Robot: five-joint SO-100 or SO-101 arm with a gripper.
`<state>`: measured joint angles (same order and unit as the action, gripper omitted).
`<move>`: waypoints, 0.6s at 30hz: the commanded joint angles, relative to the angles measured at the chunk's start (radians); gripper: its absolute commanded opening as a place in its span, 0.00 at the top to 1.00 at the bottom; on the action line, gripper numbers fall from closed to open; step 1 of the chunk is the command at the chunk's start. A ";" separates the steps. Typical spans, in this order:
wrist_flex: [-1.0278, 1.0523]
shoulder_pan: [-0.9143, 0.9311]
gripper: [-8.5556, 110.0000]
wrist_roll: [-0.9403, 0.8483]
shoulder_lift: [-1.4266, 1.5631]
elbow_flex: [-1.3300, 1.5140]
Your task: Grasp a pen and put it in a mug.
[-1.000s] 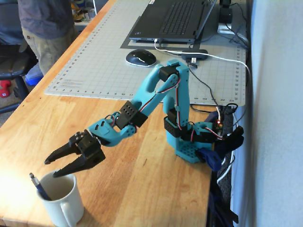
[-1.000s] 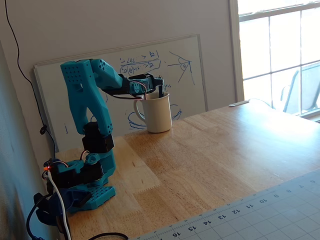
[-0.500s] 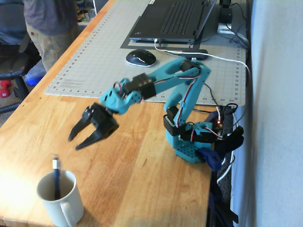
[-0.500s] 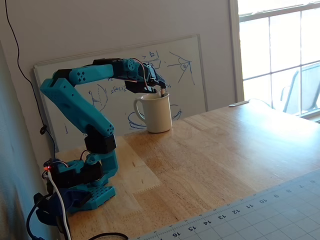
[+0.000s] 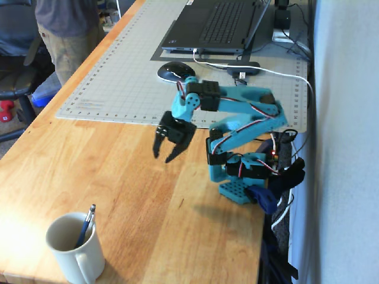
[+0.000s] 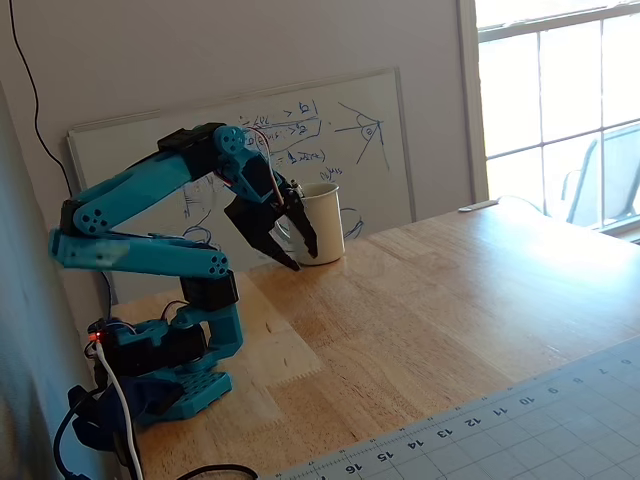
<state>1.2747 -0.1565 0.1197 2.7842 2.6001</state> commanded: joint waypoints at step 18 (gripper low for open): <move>-0.092 0.259 0.87 -0.351 0.442 0.385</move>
<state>1.2333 0.0966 -0.2194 3.1999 2.9621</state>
